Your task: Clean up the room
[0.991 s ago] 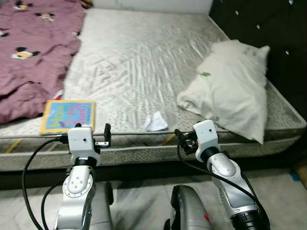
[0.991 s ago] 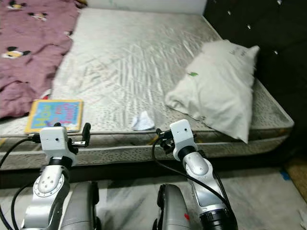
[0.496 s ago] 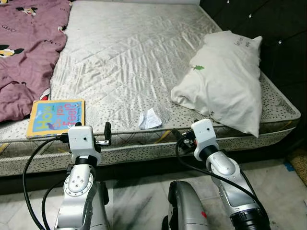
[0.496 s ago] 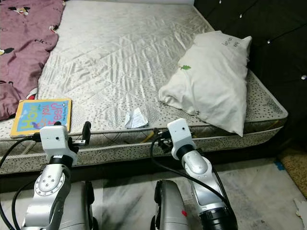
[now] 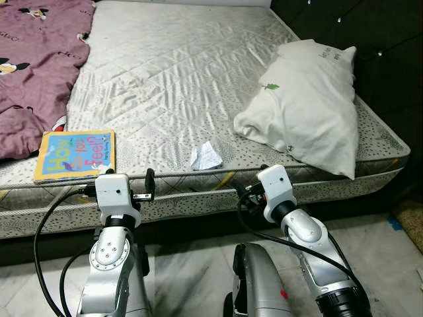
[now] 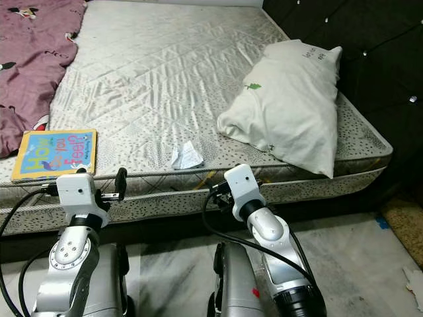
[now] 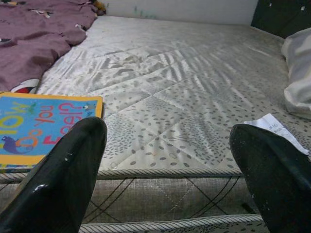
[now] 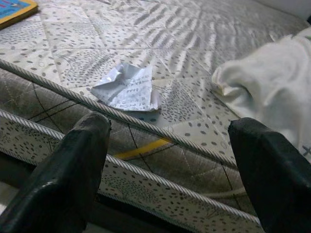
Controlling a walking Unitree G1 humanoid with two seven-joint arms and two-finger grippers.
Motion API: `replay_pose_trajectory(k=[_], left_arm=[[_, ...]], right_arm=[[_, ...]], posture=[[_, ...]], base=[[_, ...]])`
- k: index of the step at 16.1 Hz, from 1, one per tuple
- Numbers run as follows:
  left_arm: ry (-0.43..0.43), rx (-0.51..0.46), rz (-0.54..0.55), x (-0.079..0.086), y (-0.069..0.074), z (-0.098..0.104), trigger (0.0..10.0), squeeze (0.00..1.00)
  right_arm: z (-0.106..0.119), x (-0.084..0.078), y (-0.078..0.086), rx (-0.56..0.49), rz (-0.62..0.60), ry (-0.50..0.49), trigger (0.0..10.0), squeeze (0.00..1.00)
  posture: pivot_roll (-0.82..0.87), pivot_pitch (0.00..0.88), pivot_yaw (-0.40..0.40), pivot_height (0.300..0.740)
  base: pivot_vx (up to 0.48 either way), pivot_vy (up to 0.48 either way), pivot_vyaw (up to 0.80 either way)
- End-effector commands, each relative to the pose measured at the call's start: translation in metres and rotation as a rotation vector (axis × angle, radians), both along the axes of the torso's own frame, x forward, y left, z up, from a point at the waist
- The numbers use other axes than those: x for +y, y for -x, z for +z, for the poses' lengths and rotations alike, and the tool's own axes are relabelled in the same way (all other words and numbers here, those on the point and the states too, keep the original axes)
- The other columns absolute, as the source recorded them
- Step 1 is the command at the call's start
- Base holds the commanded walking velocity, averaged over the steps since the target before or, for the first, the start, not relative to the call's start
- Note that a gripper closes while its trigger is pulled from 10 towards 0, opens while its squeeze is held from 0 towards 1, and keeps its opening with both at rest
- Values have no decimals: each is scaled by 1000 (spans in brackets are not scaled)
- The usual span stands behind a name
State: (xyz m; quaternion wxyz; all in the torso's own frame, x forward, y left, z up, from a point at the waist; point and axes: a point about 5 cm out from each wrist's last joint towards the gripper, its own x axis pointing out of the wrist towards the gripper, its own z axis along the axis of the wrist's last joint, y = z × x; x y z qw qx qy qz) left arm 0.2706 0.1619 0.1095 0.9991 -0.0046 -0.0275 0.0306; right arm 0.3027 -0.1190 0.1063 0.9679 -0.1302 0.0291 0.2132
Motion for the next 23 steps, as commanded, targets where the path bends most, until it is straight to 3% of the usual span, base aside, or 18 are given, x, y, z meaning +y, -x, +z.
replay_pose_trajectory(k=[1, 4, 10, 23], left_arm=[[3, -2, -10, -2, 0, 0, 10000, 0], [9, -1, -23, -4, 0, 0, 10000, 0], [19, 2, -29, -5, 0, 0, 10000, 0], [31, 0, -54, -7, -2, 0, 10000, 0]], right_arm=[[1, 0, 1, -11, 21, 19, 10000, 0], [1, 5, 3, -22, 55, 34, 10000, 0], [0, 3, 2, -15, 42, 19, 10000, 0], [2, 1, -1, -18, 23, 14, 10000, 0]], posture=[[-67, 115, -98, 524], [-68, 114, -99, 524], [-71, 127, -99, 524], [-71, 131, -102, 524]], base=[[0, 0, 800], [0, 0, 744], [0, 0, 0], [310, 0, 0]])
